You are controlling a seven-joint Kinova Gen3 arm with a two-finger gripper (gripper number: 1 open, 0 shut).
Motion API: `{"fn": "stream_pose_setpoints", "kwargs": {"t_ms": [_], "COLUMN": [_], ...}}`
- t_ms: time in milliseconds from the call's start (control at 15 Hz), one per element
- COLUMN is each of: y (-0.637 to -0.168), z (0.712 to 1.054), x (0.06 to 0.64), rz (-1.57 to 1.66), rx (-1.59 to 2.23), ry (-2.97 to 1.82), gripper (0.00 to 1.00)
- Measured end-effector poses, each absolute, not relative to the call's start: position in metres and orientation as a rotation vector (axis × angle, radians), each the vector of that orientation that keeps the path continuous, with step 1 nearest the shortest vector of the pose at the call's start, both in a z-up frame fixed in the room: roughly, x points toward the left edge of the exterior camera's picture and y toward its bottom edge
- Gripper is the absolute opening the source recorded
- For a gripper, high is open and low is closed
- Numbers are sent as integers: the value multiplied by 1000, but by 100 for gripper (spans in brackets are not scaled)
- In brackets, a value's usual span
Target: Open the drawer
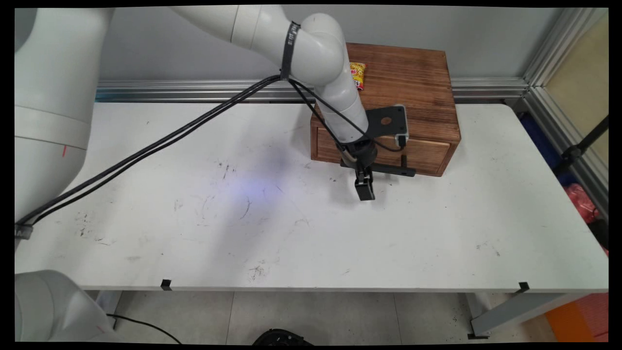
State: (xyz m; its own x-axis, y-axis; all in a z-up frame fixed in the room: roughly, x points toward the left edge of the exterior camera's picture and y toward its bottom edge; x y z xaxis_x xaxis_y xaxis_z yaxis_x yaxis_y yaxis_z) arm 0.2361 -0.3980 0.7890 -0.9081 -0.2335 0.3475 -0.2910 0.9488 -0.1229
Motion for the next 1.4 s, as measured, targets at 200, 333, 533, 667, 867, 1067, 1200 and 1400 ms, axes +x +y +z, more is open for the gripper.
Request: {"fn": "stream_pose_setpoints", "kwargs": {"t_ms": [200,333,533,667,867,1067,1200,1400], "y": [-397,-395,-390,-385,-374,-364,-356,-345], "z": [784,783,781,781,781,781,782,782], "x": [234,234,232,231,229,226,225,225], "rz": [248,246,237,229,210,191,176,157], "rx": [344,329,305,291,265,244,230,213], "ry": [-2789,-2796,-2806,-2811,-2817,-2821,-2823,-2827], "gripper": [100,100,100,100,100,100,100,100]}}
